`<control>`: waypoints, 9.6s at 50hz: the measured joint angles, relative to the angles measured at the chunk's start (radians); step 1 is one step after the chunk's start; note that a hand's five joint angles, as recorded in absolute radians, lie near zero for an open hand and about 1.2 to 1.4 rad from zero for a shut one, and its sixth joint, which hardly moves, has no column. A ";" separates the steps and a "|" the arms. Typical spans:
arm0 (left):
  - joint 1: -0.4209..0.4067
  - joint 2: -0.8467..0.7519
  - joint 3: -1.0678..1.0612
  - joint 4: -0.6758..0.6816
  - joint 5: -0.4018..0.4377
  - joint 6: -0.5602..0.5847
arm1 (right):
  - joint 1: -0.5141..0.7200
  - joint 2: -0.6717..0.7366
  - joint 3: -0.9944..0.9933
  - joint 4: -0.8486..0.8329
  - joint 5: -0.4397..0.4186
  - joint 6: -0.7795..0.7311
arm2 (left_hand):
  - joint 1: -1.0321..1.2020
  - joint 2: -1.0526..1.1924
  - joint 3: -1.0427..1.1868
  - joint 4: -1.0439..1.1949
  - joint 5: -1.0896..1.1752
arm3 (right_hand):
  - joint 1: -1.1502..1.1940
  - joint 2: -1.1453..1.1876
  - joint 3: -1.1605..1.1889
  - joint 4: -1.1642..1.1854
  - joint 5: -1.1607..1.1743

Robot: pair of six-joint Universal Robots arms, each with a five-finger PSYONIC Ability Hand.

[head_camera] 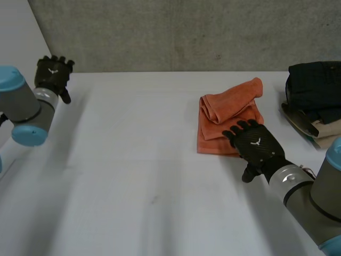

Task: Fold the laundry.

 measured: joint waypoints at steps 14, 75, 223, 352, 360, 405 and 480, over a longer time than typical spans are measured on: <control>0.008 0.035 0.018 -0.118 0.002 -0.024 | -0.004 -0.019 -0.007 -0.004 0.057 0.047 | 0.000 0.000 0.000 0.000 0.000 | 0.000 0.000 0.000 0.000 0.000; -0.291 0.807 -0.681 -0.275 -0.106 -0.393 | 0.140 0.302 -1.044 0.400 0.040 0.217 | 0.000 0.000 0.000 0.000 0.000 | 0.865 0.959 0.971 0.981 0.921; -0.398 1.054 -0.351 -0.495 0.044 -0.137 | 0.272 0.549 -1.120 0.765 -0.087 0.110 | 0.922 0.996 0.982 0.997 0.941 | 0.040 0.047 0.055 0.046 0.043; -0.046 0.267 -0.361 -0.683 -0.027 -0.181 | 0.019 0.100 -0.234 0.491 0.193 0.650 | 0.289 0.279 0.275 0.287 0.260 | 0.334 0.342 0.350 0.345 0.337; -0.061 0.252 -0.362 -0.677 -0.062 -0.160 | 0.086 0.167 -0.292 0.436 0.315 0.694 | 0.344 0.342 0.335 0.346 0.318 | 0.882 0.939 0.936 0.936 0.918; -0.128 0.493 -0.435 -0.842 -0.100 0.198 | -0.163 -0.017 -0.475 1.099 0.041 -0.584 | 0.930 0.992 0.982 0.996 0.923 | 0.882 0.959 0.974 0.981 0.965; 0.018 0.315 -0.524 -0.298 0.001 0.174 | -0.028 0.277 -0.454 0.351 0.120 -0.150 | 0.400 0.396 0.401 0.396 0.364 | 0.895 0.959 0.978 0.986 0.983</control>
